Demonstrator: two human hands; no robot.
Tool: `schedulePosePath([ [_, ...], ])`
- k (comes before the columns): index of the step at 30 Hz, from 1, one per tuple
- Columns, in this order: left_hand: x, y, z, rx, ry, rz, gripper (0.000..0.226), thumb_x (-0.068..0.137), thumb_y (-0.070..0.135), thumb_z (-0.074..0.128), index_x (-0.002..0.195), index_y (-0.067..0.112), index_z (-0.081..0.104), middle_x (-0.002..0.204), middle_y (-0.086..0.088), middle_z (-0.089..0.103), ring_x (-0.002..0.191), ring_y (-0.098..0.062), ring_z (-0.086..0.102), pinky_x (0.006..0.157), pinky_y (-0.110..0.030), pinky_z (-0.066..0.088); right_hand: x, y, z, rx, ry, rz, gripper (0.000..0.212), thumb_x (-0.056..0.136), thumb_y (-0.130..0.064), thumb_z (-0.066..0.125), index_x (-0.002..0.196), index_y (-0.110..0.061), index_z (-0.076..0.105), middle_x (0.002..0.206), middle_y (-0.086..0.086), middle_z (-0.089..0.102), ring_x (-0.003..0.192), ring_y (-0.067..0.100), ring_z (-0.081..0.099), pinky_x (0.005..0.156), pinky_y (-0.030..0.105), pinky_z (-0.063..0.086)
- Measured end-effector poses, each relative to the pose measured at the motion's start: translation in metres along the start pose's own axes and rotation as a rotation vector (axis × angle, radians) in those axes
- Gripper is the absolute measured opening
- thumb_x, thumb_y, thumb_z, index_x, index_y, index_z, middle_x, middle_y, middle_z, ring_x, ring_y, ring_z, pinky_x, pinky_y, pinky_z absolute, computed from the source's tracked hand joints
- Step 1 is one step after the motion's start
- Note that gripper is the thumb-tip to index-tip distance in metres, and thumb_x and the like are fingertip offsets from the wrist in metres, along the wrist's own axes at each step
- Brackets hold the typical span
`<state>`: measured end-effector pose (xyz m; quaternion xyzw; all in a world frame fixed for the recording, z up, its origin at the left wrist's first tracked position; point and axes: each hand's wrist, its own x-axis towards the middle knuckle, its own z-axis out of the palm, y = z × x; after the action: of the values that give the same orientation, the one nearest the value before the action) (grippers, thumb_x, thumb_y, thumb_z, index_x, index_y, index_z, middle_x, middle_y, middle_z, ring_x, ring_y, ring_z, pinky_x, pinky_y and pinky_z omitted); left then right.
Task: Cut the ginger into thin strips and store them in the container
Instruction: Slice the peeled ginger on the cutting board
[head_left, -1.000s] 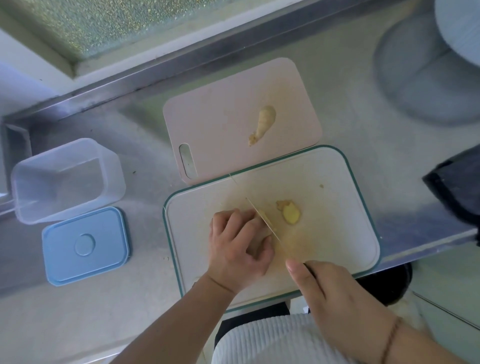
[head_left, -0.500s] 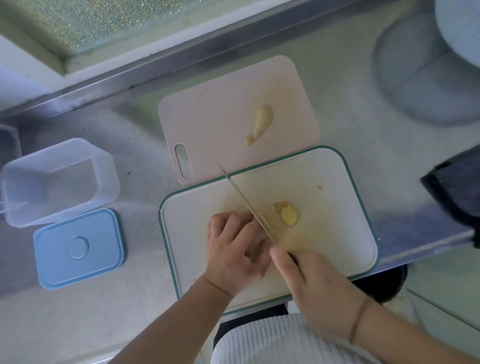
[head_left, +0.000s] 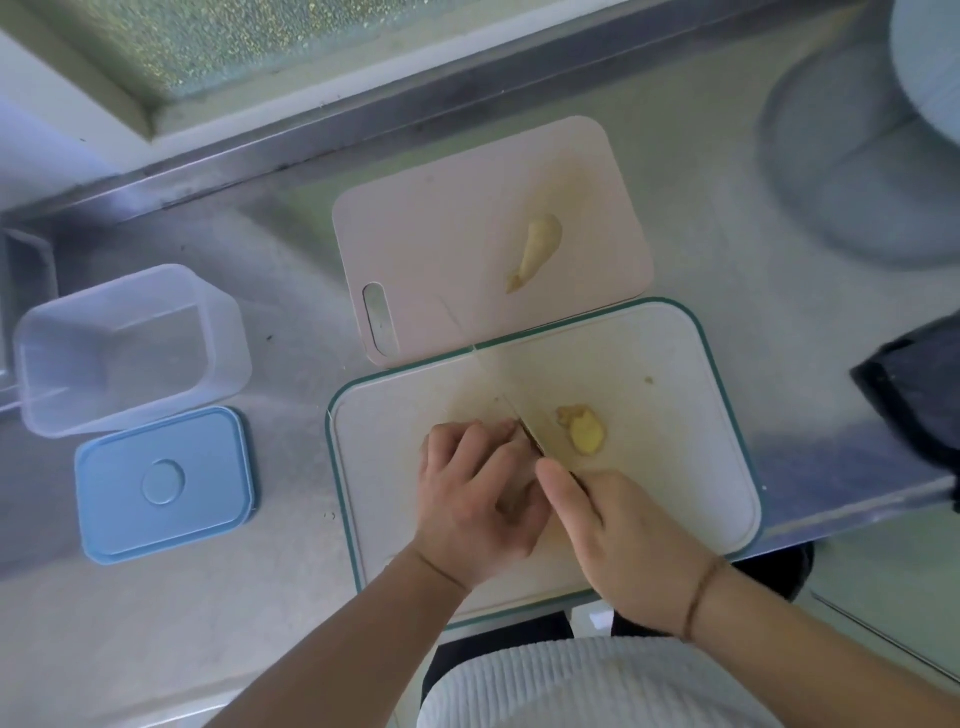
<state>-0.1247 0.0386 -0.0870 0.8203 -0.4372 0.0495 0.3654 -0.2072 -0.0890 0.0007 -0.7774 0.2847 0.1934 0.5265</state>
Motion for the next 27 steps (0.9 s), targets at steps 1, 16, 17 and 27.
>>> schedulePosePath([
  [1, 0.0, 0.0, 0.0, 0.002, -0.007, 0.003, 0.014, 0.089, 0.028, 0.059, 0.102, 0.023, 0.061, 0.099, -0.002, 0.071, 0.081, -0.028, 0.066, 0.079, -0.038, 0.044, -0.014, 0.006, 0.001, -0.001, 0.005, 0.044, 0.073, 0.076, -0.078, 0.019, 0.062, -0.012, 0.047, 0.049, 0.0, 0.041, 0.044, 0.01, 0.037, 0.052, 0.029, 0.035],
  [16, -0.003, 0.0, 0.0, 0.004, -0.018, -0.026, 0.017, 0.092, 0.035, 0.05, 0.098, 0.021, 0.059, 0.097, -0.005, 0.07, 0.078, -0.033, 0.062, 0.074, -0.044, 0.044, 0.019, 0.002, 0.011, -0.07, 0.024, -0.043, 0.079, 0.085, -0.069, 0.016, 0.07, -0.002, 0.055, 0.053, 0.005, 0.05, 0.047, 0.015, 0.044, 0.049, 0.029, 0.038],
  [17, -0.003, 0.0, 0.0, 0.002, -0.016, -0.032, 0.017, 0.092, 0.036, 0.052, 0.1, 0.022, 0.059, 0.097, -0.004, 0.07, 0.079, -0.032, 0.062, 0.074, -0.044, 0.044, 0.012, 0.005, 0.011, -0.062, 0.027, -0.037, 0.075, 0.083, -0.07, 0.016, 0.068, -0.006, 0.053, 0.053, 0.002, 0.049, 0.047, 0.012, 0.044, 0.051, 0.028, 0.038],
  [27, -0.002, 0.001, 0.001, 0.015, 0.004, -0.005, 0.015, 0.086, 0.026, 0.062, 0.101, 0.024, 0.061, 0.099, -0.001, 0.07, 0.079, -0.028, 0.063, 0.076, -0.041, 0.043, -0.019, 0.016, 0.009, -0.062, 0.008, 0.055, 0.06, 0.081, -0.069, 0.018, 0.06, -0.019, 0.044, 0.049, -0.003, 0.041, 0.048, 0.007, 0.042, 0.055, 0.022, 0.037],
])
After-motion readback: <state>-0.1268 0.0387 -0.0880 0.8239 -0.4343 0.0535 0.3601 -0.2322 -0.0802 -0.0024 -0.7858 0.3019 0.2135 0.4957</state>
